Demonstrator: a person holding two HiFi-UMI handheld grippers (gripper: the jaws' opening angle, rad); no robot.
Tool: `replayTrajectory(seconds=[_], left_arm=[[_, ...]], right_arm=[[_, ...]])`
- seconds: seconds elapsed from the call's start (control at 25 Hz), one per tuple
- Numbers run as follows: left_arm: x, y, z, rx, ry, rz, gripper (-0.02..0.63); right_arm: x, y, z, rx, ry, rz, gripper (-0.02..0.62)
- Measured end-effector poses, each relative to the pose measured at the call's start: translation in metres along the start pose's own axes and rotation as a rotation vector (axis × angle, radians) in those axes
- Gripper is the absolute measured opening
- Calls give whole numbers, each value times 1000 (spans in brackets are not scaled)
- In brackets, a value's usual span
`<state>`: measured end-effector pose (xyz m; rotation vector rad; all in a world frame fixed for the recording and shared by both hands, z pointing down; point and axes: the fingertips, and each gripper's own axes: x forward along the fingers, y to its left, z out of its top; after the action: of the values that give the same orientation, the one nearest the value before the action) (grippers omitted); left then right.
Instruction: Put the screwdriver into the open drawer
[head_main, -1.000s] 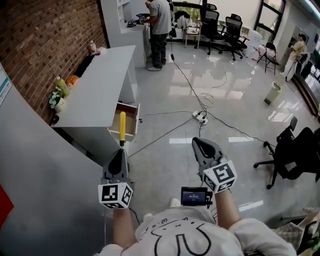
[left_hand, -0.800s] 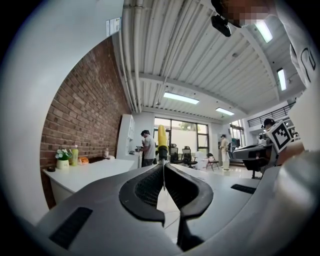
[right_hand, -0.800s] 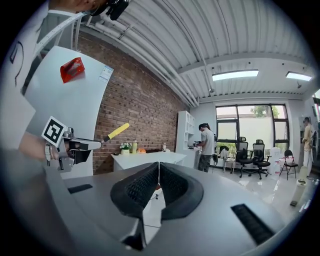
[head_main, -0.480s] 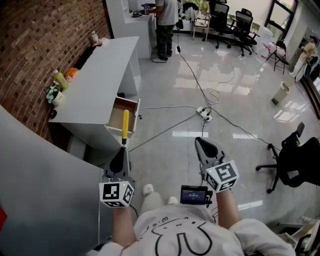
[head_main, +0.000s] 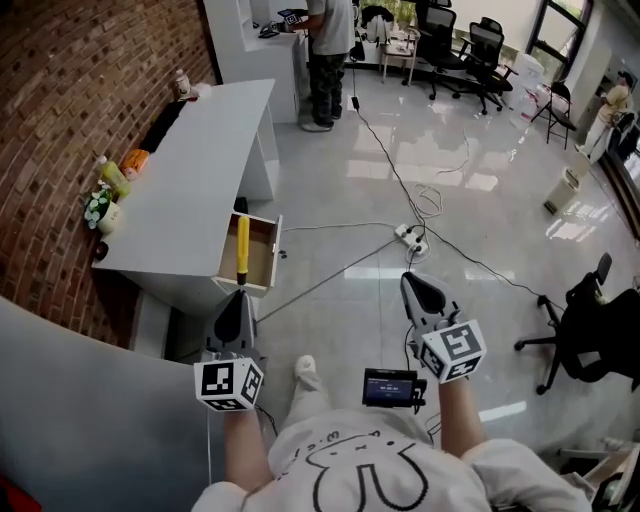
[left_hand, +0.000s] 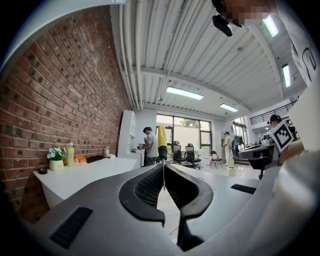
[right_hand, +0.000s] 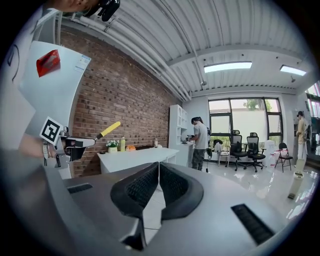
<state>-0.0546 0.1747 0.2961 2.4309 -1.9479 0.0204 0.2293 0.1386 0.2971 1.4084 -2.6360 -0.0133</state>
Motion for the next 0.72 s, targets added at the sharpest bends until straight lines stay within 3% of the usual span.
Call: replayTrajectory(seconds=[0.32,0.72], left_arm=[[73,70,1,-22,7,-8,20],[158,141,8,-43,8,-84,20]], right_arm=[[102,0,25,-58,5,-4,21],[194,1,47,-80,34,-64,21]])
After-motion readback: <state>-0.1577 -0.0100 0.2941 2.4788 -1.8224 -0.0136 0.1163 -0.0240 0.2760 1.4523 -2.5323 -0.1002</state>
